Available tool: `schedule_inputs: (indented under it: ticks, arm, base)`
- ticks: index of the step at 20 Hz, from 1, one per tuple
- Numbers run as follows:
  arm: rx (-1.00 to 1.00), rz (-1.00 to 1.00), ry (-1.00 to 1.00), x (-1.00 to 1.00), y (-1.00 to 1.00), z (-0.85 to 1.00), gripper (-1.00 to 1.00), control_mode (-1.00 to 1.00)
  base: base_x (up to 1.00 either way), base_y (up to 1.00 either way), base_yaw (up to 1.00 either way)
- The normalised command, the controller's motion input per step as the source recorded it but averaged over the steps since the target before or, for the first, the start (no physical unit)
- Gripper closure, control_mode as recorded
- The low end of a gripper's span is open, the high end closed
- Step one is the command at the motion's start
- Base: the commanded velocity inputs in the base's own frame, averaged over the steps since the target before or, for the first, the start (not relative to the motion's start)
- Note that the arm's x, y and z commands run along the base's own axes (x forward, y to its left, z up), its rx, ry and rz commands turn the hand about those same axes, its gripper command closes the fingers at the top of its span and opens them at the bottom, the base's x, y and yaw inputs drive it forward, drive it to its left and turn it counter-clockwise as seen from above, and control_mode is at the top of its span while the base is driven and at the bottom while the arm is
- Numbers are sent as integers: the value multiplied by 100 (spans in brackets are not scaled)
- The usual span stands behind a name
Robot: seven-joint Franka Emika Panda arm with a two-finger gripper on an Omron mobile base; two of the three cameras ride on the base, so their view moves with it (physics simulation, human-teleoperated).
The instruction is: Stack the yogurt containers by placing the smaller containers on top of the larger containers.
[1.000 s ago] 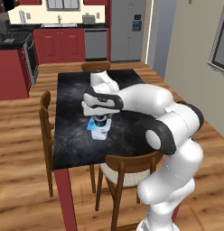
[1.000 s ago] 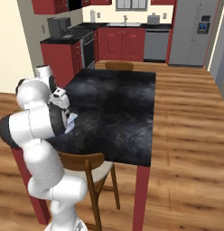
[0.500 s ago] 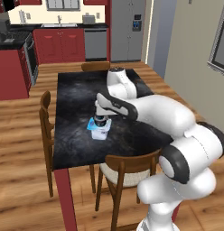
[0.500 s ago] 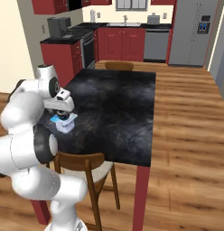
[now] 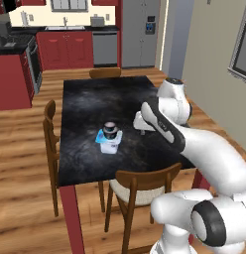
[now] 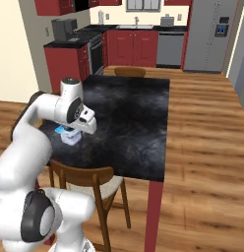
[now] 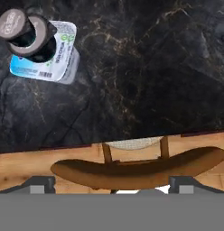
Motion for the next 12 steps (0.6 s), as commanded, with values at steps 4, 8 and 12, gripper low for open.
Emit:
schedule_inputs:
  ticks: [4, 8, 12]
  arm:
    - [14, 0, -9, -91, -64, 26, -100, -100]
    - [8, 0, -11, -99, -49, 18, -100, -100]
    - [3, 0, -11, -96, -37, 12, -100, -100]
  base:
    - [0, 0, 0]
    - [0, 0, 0]
    - [0, 0, 0]
